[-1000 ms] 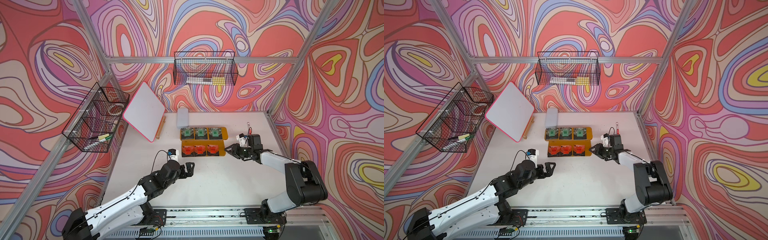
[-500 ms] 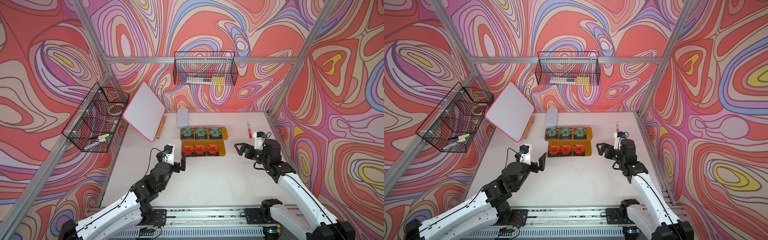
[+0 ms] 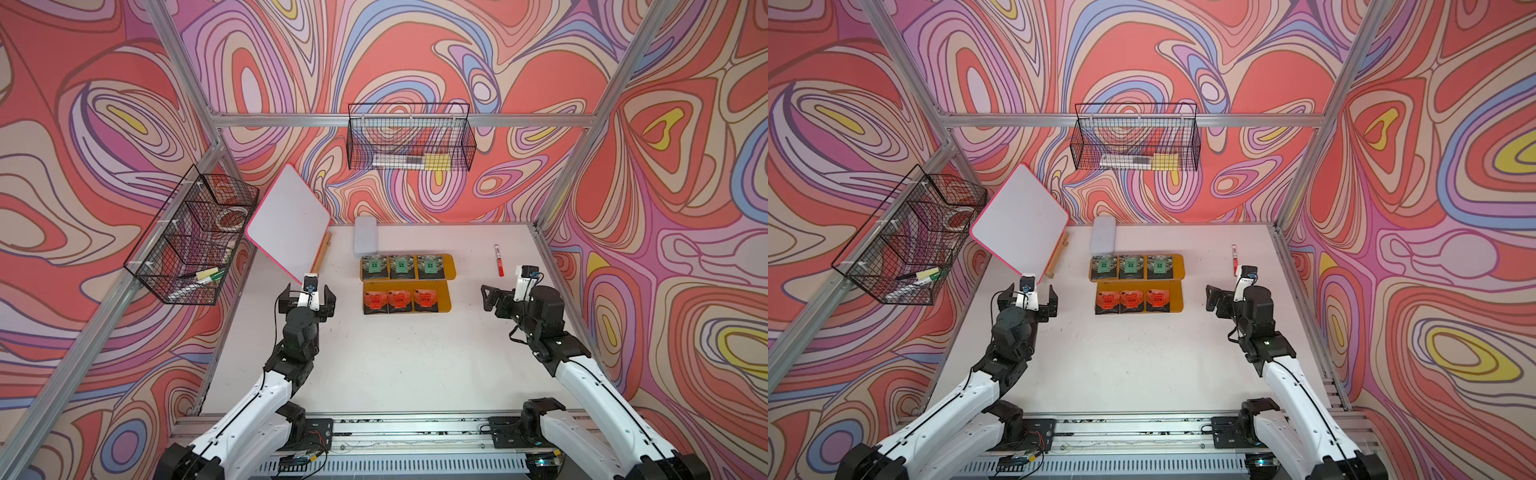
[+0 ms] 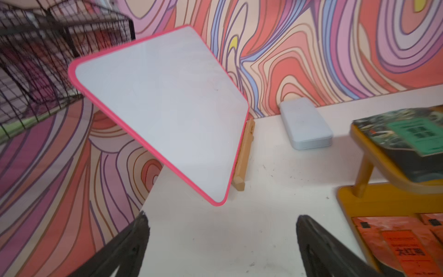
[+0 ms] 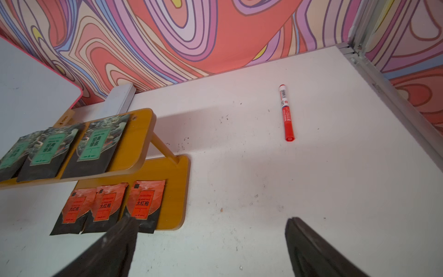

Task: Place the tea bags on the shelf by color
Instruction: Reset both arms

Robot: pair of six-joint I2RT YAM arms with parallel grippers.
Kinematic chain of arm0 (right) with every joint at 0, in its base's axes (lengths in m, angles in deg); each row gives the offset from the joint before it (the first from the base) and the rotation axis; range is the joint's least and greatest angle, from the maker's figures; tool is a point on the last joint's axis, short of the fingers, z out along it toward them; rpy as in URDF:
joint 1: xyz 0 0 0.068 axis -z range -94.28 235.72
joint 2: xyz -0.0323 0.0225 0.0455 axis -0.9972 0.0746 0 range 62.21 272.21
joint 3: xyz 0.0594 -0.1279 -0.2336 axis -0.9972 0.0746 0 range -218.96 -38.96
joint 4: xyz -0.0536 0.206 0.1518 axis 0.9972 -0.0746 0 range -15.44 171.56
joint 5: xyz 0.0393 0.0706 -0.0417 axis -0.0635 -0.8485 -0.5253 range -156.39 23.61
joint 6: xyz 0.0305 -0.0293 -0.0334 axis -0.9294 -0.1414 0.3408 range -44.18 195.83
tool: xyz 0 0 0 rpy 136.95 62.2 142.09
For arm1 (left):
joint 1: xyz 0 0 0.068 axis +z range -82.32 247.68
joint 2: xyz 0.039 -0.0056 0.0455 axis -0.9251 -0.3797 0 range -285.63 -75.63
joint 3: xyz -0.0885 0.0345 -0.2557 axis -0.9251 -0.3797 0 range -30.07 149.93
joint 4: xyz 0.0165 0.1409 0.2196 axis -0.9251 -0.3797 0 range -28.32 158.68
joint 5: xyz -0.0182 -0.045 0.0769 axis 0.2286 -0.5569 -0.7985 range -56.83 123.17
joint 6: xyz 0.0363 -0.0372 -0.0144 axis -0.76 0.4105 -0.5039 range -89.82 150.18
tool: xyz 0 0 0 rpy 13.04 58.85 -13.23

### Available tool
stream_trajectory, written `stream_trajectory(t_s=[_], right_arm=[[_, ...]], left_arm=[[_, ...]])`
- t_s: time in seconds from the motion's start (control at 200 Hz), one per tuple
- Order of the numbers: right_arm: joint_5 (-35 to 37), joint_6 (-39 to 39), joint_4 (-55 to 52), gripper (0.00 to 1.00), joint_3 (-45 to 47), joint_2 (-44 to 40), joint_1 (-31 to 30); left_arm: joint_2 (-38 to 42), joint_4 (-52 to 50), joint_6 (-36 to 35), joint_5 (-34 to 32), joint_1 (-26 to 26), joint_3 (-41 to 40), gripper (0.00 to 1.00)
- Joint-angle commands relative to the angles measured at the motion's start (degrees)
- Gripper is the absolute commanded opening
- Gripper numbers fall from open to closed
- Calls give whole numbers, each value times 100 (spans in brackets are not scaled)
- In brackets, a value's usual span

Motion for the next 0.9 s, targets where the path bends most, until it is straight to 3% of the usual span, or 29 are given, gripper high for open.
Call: stream_trajectory(t_s=[0.0, 0.165, 0.32, 0.486, 0.571, 0.656, 0.896], right_arm=[[761, 381, 859, 98, 172, 88, 22], [988, 956, 2170, 98, 723, 235, 19], [1164, 1111, 2323, 98, 525, 827, 23], [1382, 1327, 3128, 98, 618, 1303, 25], [1438, 1468, 3444, 98, 613, 1589, 30], [1394, 1592, 3729, 98, 606, 1930, 58], [1047, 1639, 4572, 98, 522, 2713, 157]], left_arm=[[-563, 696, 320, 877, 372, -141, 99], [-1908, 1624, 279, 1196, 750, -143, 99], [-2770, 2514, 734, 1873, 1269, -198, 99], [-3866, 3304, 716, 2089, 1386, -20, 99], [-3649, 2097, 785, 2110, 1401, 403, 99], [-3732, 2030, 882, 2402, 1574, 489, 99], [-3768, 2236, 888, 2374, 1579, 419, 99]])
